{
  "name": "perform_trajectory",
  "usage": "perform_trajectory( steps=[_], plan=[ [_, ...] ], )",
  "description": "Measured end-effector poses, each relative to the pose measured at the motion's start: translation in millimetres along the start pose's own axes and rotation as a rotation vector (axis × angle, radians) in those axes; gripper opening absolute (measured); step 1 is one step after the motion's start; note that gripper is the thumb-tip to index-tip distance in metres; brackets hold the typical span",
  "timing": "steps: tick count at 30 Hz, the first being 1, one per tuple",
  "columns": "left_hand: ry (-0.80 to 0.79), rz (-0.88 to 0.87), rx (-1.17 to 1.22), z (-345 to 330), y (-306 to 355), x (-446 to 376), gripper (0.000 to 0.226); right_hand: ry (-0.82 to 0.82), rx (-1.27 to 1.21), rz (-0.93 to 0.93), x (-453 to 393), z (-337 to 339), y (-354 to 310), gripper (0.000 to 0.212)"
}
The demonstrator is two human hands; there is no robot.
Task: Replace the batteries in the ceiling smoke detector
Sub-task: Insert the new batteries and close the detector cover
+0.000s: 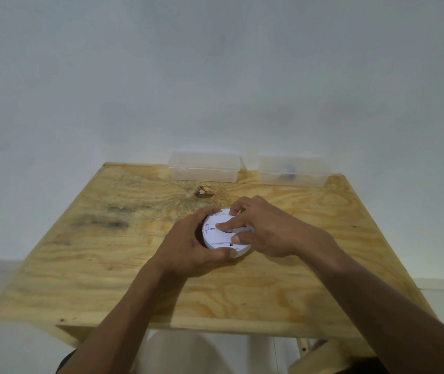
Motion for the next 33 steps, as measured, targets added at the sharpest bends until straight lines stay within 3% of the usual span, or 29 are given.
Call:
perform_trajectory(
  steps=[14,33],
  plan=[
    [0.024,0.022,-0.015,1,-5,0,0.086,0.117,-0.096,-0.041,1,13,8,0.056],
    [0.018,-0.011,-0.026,3,5,0,0.07,0.122,-0.138,-0.08,6,17,10,0.051]
  ],
)
Point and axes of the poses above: each hand's wrist, its own x-axis away from the middle knuckle, its own z-axis out of the back of the hand, y = z × x, the point moved 9 cm from there along -x, towards the middle knuckle, and after that the axes turned 15 degrees about -z, right-handed, at the moved point
